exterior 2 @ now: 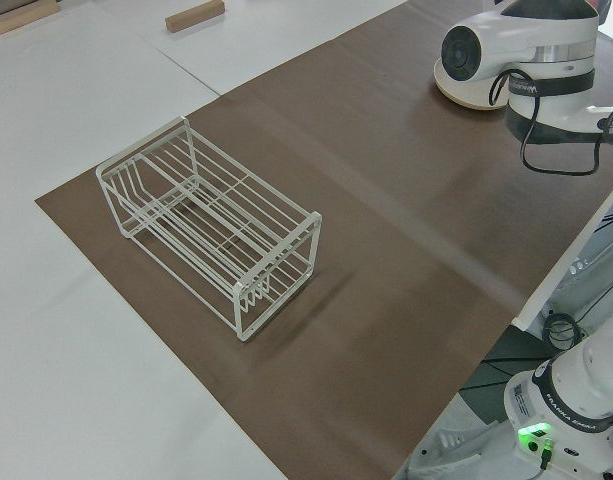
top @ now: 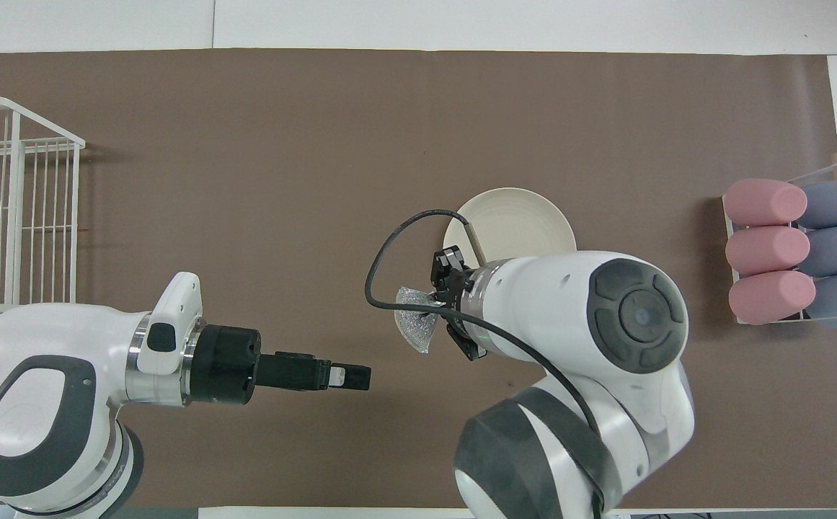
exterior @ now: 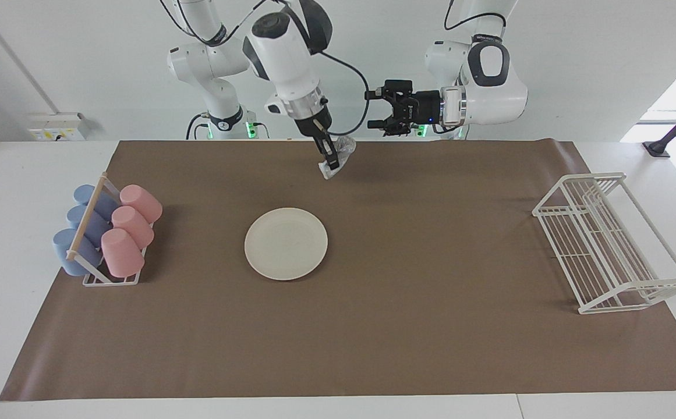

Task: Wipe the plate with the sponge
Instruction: 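Move the sponge onto the plate with the right gripper, then wipe the sponge around the plate surface with the right gripper, then lift the sponge off the plate toward the left gripper with the right gripper, then grasp the sponge with the left gripper while the right gripper releases it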

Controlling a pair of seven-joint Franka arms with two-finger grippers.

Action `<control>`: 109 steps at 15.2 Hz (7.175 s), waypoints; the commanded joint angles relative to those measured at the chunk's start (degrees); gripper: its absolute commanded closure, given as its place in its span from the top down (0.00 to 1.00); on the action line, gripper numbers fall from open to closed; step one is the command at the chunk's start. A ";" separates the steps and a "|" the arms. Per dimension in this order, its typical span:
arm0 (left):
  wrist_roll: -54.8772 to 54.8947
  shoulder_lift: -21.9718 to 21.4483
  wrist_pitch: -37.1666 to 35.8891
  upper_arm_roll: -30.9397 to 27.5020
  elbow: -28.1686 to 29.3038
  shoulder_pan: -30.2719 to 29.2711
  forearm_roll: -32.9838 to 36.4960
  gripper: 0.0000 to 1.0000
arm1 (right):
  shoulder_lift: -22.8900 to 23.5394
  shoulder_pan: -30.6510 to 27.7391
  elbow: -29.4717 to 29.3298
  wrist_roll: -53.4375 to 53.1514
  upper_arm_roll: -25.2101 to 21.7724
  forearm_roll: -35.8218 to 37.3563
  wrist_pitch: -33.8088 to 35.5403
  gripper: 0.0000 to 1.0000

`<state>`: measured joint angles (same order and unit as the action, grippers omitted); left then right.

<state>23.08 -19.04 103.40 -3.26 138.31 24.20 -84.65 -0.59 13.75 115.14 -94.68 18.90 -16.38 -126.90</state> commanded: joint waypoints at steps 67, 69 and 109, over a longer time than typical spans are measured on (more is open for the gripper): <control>-24.63 2.43 -1.20 0.53 -10.42 -18.32 67.02 1.00 | 1.84 -7.15 4.59 15.94 -0.18 0.12 0.11 0.00; -25.10 2.70 -0.48 0.53 -10.69 -18.05 56.13 1.00 | -1.59 -6.73 1.42 11.03 -0.09 0.47 6.11 0.00; -30.46 0.94 31.51 16.36 -14.91 1.29 19.43 0.53 | -7.14 -3.47 -14.06 -10.62 1.05 5.66 27.23 0.00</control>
<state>-7.35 -18.43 134.16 13.55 123.87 24.68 -65.13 -7.95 10.26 101.49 -104.09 19.65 -11.84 -99.49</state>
